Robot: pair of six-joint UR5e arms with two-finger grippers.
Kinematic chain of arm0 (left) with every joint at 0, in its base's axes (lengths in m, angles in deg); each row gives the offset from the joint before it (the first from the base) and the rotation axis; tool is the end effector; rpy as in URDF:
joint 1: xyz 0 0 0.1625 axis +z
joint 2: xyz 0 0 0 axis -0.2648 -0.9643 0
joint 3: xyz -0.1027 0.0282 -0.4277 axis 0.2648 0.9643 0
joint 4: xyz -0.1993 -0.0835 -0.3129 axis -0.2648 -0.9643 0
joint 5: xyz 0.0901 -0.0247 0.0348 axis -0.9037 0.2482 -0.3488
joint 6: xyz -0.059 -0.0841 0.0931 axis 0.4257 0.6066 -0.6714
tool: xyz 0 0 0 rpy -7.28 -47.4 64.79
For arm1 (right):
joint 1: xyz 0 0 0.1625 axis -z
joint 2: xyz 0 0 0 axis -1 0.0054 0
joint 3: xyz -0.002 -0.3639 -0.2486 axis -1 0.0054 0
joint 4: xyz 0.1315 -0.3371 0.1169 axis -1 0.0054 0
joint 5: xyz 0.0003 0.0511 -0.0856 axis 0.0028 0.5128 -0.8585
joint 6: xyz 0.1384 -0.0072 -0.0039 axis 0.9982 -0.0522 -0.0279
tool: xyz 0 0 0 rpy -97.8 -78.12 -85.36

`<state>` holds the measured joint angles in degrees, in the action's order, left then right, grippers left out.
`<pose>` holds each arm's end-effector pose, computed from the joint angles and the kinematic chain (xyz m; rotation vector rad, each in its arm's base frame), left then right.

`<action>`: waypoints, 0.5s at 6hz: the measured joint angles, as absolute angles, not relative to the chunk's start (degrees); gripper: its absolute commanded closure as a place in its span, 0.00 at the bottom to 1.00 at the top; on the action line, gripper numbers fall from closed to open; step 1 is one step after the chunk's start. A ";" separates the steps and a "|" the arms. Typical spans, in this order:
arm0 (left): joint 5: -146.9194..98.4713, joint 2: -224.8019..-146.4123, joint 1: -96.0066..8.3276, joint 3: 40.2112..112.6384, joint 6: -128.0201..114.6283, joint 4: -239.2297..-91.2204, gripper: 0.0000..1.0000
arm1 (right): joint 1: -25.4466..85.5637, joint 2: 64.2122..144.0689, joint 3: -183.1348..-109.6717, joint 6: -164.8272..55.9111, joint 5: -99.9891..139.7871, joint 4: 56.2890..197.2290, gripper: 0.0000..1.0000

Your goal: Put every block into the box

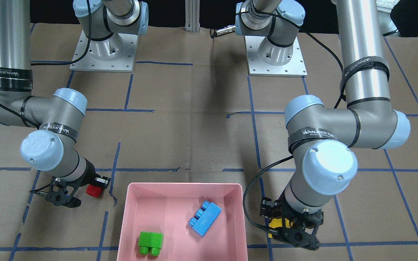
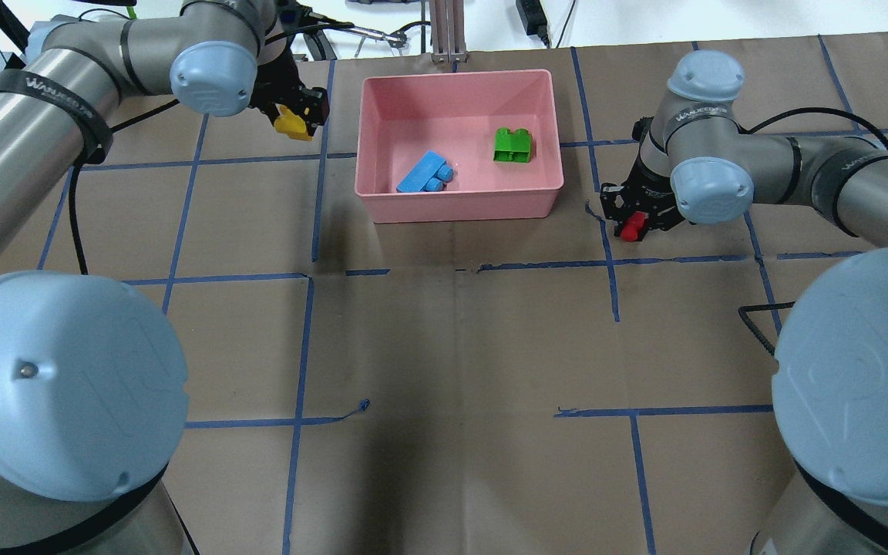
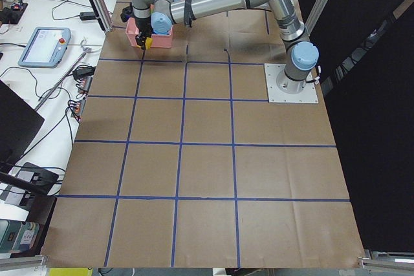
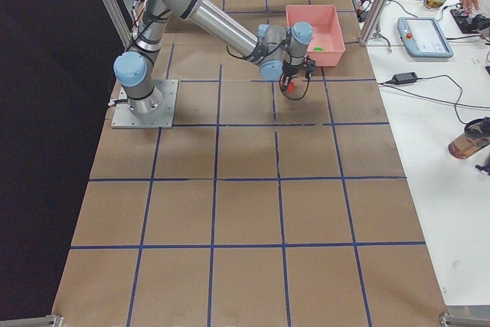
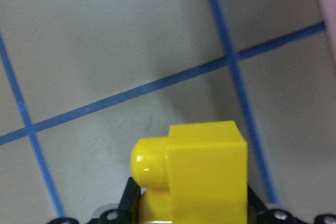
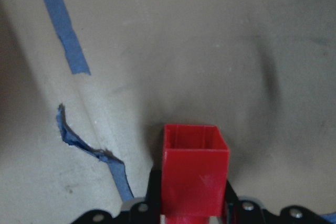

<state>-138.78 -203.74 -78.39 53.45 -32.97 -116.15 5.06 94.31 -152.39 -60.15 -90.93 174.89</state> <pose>-0.1733 -0.7187 0.2896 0.4042 3.0485 -0.1843 0.0830 -0.5977 0.1752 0.4389 3.0735 0.1123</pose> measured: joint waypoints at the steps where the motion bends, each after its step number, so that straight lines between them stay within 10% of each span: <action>1: -138.09 -206.46 -81.71 49.15 -26.65 -116.87 1.00 | 5.09 94.52 -152.18 -60.18 -90.93 174.87 0.85; 3: -136.14 -209.78 -86.17 47.19 -21.51 -117.27 0.01 | 5.17 95.88 -148.32 -60.32 -91.14 172.21 0.85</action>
<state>-136.14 -209.78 -86.17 47.19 -21.51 -117.27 5.17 95.88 -148.32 -60.32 -91.14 172.21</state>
